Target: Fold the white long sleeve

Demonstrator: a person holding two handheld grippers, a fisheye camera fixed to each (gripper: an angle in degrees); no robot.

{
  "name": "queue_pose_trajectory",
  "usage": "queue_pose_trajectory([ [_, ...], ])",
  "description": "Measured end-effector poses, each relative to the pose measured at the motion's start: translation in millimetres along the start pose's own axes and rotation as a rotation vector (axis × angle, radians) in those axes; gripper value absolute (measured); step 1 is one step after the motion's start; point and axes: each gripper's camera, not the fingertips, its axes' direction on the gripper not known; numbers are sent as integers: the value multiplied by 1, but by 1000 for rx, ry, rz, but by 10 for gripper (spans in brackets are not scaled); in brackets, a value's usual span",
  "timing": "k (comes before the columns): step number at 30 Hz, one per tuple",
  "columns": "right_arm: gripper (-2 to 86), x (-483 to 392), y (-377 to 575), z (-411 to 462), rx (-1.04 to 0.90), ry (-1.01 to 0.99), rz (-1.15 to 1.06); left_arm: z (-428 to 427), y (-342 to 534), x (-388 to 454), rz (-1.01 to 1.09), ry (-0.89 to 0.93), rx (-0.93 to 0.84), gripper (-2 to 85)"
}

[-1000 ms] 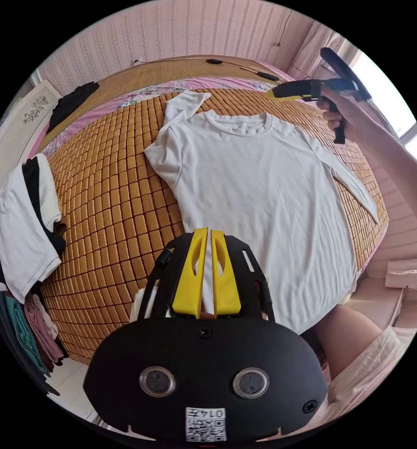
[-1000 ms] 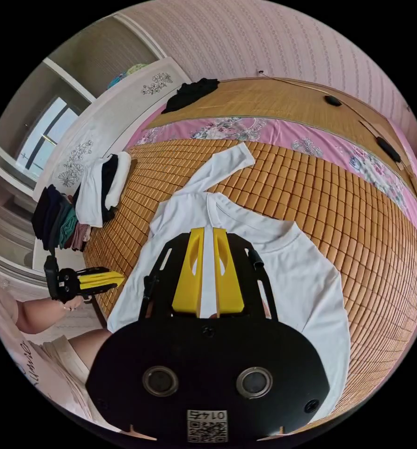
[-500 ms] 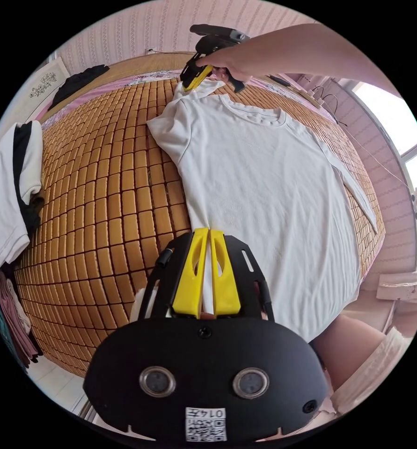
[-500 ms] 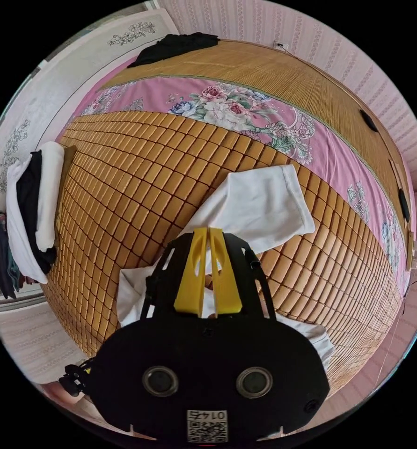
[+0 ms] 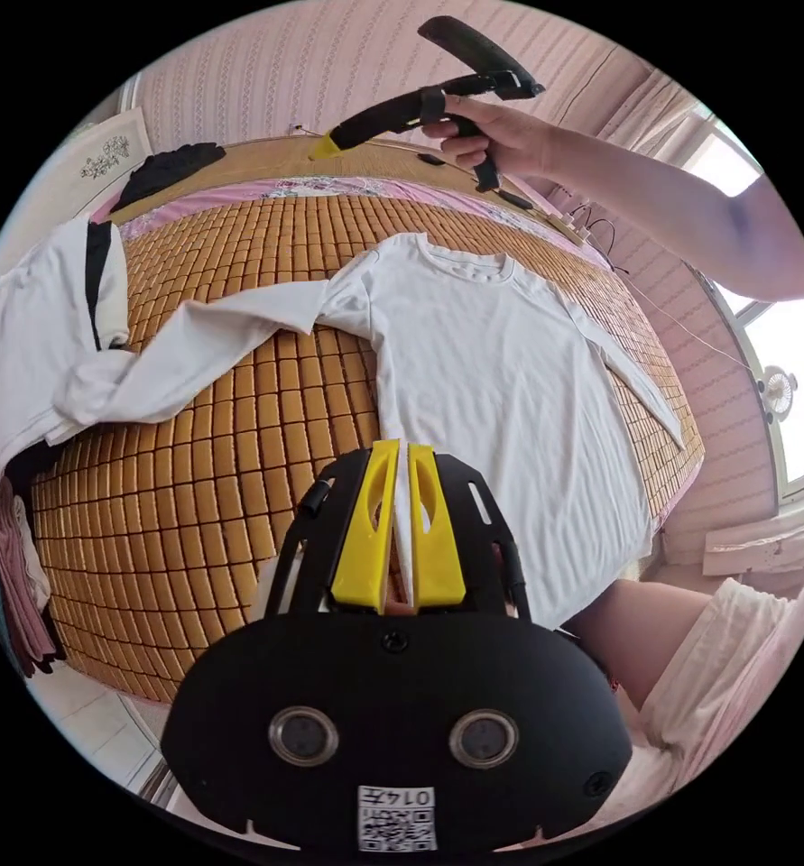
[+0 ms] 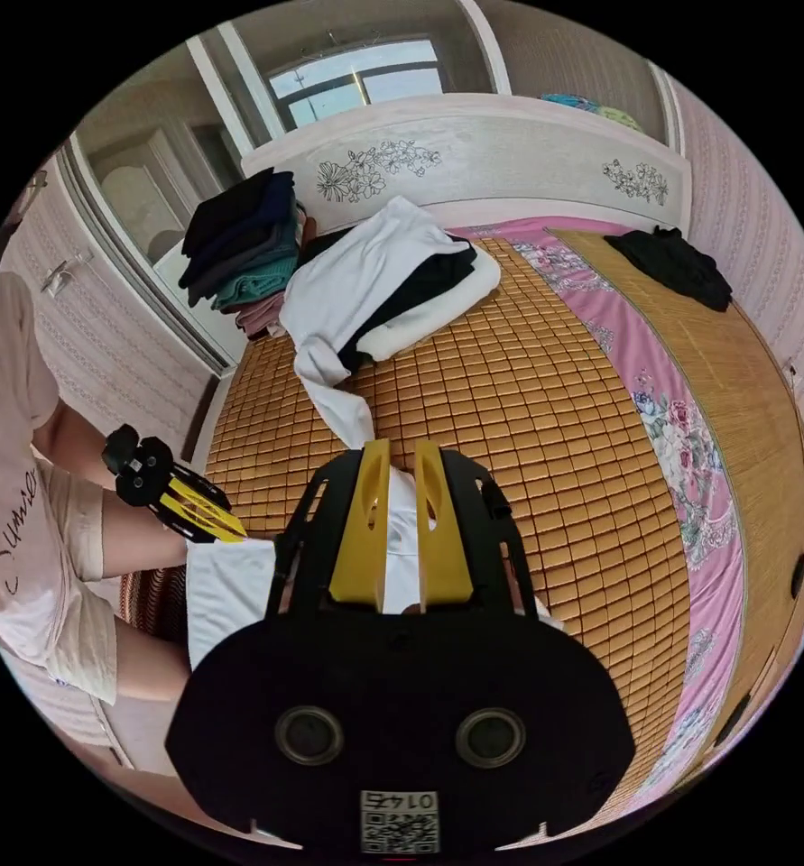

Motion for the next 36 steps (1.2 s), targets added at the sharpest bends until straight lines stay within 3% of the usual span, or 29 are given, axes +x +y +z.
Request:
queue_pose_trajectory([
  [7, 88, -16, -5, 83, -256, 176, 13, -38, 35, -85, -143, -265, -17, 15],
  [11, 54, -15, -14, 129, -392, 275, 42, -42, 24, -136, -178, -399, 13, 40],
  [13, 14, -14, -17, 136, -400, 301, 55, -37, 17, -153, -173, -393, 25, 53],
  [17, -7, -12, -27, 126, -344, 265, 91, 1, 10, -173, -143, -394, -120, 33],
  [23, -9, -1, -40, 95, -226, 225, 136, -40, 56, -205, -290, -278, -50, -3],
  [28, -9, 4, -48, 86, -189, 234, 157, -118, 133, -221, -474, -10, 123, -6],
  [33, -9, 2, -59, 99, -197, 235, 145, -170, 220, -265, -866, 372, 337, -7],
  [36, -9, 2, -67, 113, -213, 245, 147, -172, 250, -300, -1068, 299, 398, -7],
])
